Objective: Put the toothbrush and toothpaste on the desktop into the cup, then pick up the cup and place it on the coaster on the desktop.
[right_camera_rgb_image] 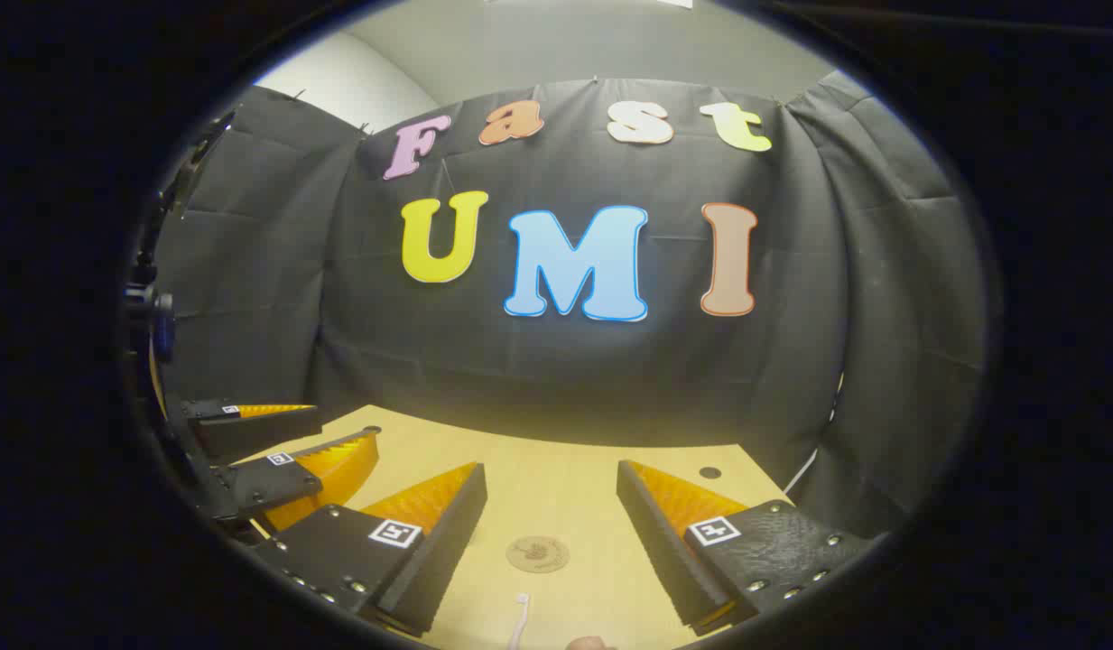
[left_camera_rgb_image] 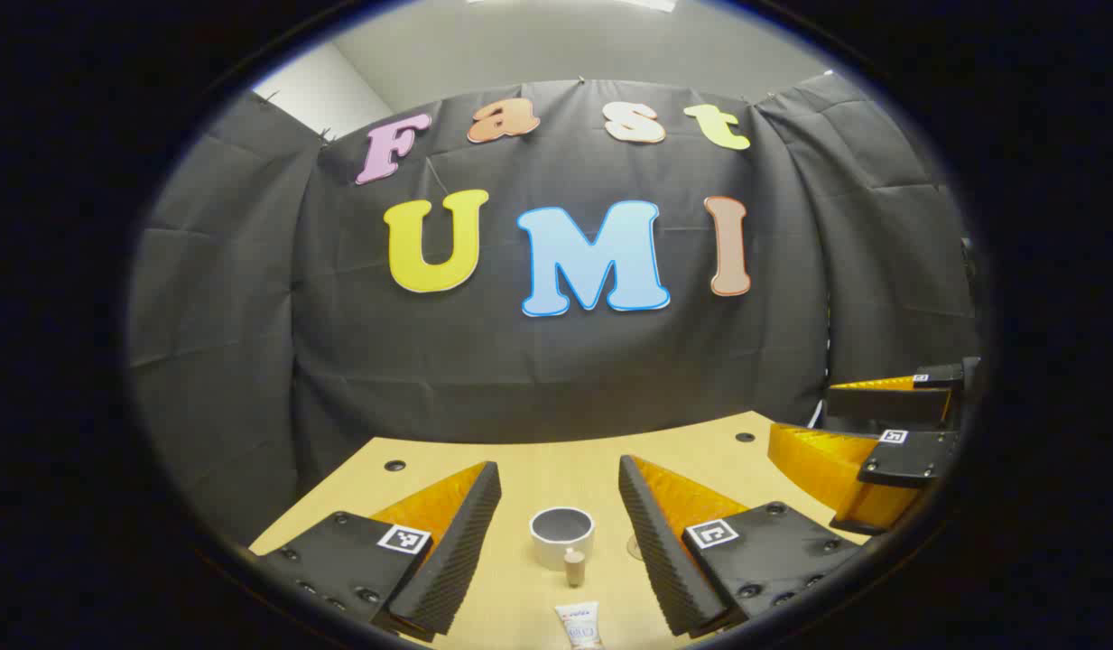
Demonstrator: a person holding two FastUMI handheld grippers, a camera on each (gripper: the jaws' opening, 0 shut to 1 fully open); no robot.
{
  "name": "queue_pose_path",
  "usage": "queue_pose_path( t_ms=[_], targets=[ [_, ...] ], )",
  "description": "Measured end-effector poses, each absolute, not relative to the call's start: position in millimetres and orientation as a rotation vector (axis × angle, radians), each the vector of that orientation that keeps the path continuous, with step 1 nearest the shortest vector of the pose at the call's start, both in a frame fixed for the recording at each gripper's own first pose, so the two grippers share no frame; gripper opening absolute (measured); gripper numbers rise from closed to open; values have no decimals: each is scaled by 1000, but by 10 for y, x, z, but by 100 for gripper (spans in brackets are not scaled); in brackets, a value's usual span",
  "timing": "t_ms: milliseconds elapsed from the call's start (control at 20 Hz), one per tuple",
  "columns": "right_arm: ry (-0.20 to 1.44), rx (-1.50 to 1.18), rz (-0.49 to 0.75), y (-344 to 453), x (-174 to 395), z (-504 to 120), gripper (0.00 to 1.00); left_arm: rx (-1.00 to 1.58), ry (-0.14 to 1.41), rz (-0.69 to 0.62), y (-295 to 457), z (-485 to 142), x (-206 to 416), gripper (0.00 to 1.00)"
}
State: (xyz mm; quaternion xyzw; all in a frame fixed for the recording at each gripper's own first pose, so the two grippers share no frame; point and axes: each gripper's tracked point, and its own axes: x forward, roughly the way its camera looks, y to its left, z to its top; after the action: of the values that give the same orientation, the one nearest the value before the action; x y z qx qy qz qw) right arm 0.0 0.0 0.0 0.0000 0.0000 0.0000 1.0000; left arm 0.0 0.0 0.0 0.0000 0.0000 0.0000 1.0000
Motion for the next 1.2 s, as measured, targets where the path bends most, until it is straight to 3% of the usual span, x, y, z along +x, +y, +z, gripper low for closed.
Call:
queue_pose_path(
  t_ms=[750, 1200],
  targets=[
    [65, 16, 20, 33, 79, -164, 92, -14, 63, -1, -20, -169, 114, 89],
    [221, 49, 29, 87, 82, -582, 92, -57, 256, -54, -121, -753, 127, 89]
  ],
)
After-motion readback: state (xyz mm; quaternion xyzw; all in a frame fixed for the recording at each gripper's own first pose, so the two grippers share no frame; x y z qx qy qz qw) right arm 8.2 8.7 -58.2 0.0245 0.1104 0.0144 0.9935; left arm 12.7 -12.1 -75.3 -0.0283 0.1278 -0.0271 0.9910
